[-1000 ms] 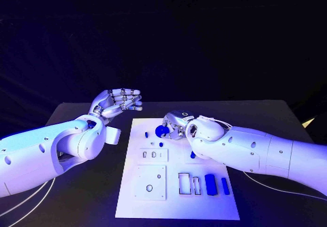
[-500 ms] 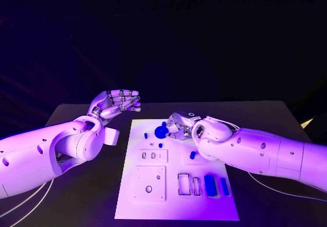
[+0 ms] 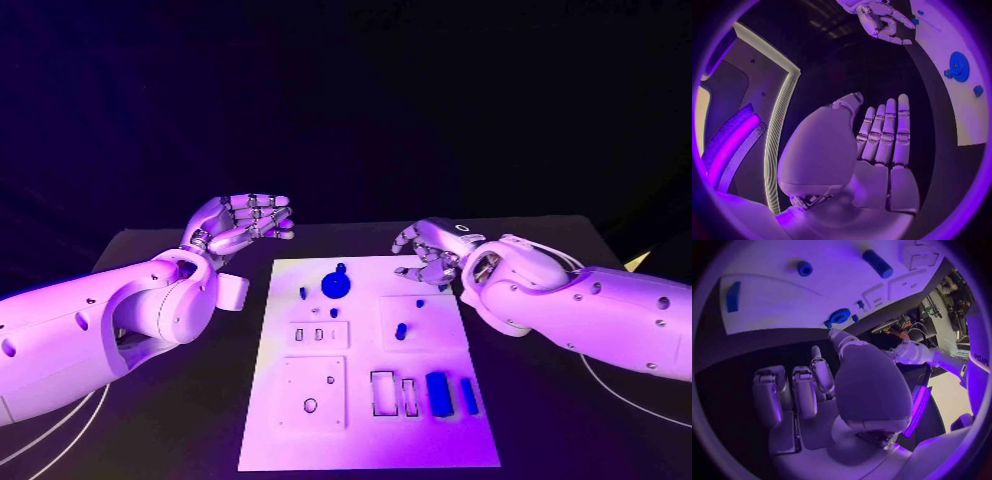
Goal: Assemble the parts on the task board
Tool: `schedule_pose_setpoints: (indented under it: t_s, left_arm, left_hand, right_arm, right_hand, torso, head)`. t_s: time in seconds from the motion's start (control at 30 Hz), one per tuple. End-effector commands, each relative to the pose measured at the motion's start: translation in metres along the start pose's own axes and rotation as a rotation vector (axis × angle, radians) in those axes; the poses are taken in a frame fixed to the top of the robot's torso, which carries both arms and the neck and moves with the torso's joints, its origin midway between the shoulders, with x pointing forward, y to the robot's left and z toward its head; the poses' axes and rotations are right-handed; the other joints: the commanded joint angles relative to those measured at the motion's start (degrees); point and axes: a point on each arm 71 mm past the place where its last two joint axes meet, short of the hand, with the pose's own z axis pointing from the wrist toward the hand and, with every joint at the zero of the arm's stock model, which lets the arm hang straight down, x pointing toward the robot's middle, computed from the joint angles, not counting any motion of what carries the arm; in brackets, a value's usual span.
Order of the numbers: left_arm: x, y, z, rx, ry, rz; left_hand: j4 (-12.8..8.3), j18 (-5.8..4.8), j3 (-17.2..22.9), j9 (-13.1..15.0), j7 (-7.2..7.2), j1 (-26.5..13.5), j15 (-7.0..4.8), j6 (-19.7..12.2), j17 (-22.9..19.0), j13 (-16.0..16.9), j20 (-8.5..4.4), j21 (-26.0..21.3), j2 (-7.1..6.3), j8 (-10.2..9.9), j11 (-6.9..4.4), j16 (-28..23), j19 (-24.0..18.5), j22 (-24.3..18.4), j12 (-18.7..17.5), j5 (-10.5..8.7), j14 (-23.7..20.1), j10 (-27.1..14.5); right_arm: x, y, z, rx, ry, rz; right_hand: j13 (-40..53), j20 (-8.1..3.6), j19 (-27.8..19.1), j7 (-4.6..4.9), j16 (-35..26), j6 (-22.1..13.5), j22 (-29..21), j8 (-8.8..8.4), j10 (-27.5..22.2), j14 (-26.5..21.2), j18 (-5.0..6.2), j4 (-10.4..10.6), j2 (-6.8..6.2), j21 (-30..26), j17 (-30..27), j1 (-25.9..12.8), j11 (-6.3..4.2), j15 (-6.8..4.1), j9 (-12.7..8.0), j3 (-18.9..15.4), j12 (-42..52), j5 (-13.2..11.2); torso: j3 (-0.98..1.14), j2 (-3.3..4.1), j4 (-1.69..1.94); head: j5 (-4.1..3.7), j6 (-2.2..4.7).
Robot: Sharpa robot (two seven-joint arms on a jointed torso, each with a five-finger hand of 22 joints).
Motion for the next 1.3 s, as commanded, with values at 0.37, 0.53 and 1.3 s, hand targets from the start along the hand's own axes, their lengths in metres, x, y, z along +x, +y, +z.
schedule_pose_setpoints:
  t_s: [0.37,0.53,1.3]
  left_arm:
    - [0.006,0.000,0.003,0.012,0.026,-0.019]
    - [0.006,0.000,0.003,0.009,0.028,-0.020]
    - [0.005,0.001,0.003,0.005,0.029,-0.020]
  left_hand:
    - [-0.07,0.30,0.49,-0.04,2.02,-0.55,0.00,-0.37,0.08,-0.03,-0.14,0.30,-0.07,-0.16,0.17,0.29,-0.50,0.08,-0.23,-0.32,-0.04,-0.19]
    - [-0.07,0.30,0.49,-0.04,2.02,-0.55,0.00,-0.37,0.08,-0.03,-0.14,0.30,-0.07,-0.16,0.17,0.29,-0.50,0.08,-0.23,-0.32,-0.04,-0.19]
    - [-0.17,0.29,0.55,-0.04,2.03,-0.54,0.02,-0.40,0.18,-0.02,-0.11,0.47,-0.07,-0.18,0.18,0.27,-0.69,0.19,-0.21,-0.32,-0.11,-0.26]
  right_arm:
    - [-0.016,-0.068,-0.033,0.016,0.098,0.063]
    - [-0.012,-0.080,-0.036,0.043,0.104,0.048]
    - [0.016,-0.090,-0.029,0.106,0.124,0.057]
  right_hand:
    - [-1.87,0.02,4.50,0.18,-0.03,-1.76,13.65,-0.89,-2.19,5.61,-0.22,0.28,-1.64,-1.77,13.27,0.82,0.31,-0.01,-0.67,-2.21,-2.04,-1.25]
    - [-1.61,0.01,4.68,0.10,-0.09,-1.42,13.83,-0.65,-1.94,5.57,-0.30,0.29,-1.31,-1.52,13.12,1.41,0.24,-0.06,-0.63,-2.52,-1.82,-1.31]
    - [-0.25,-0.42,5.50,-0.37,0.00,0.73,14.59,0.63,-0.13,5.63,-0.62,0.96,1.20,-0.42,13.37,2.56,-0.27,-0.52,-0.54,-0.55,-0.56,-3.56]
  torso:
    - [0.22,-0.16,-0.12]
    - [0.27,-0.11,-0.07]
    - [0.27,-0.11,-0.05]
  head:
    - [-0.28,-0.50]
    - [-0.36,-0.61]
    - [0.71,-1.72]
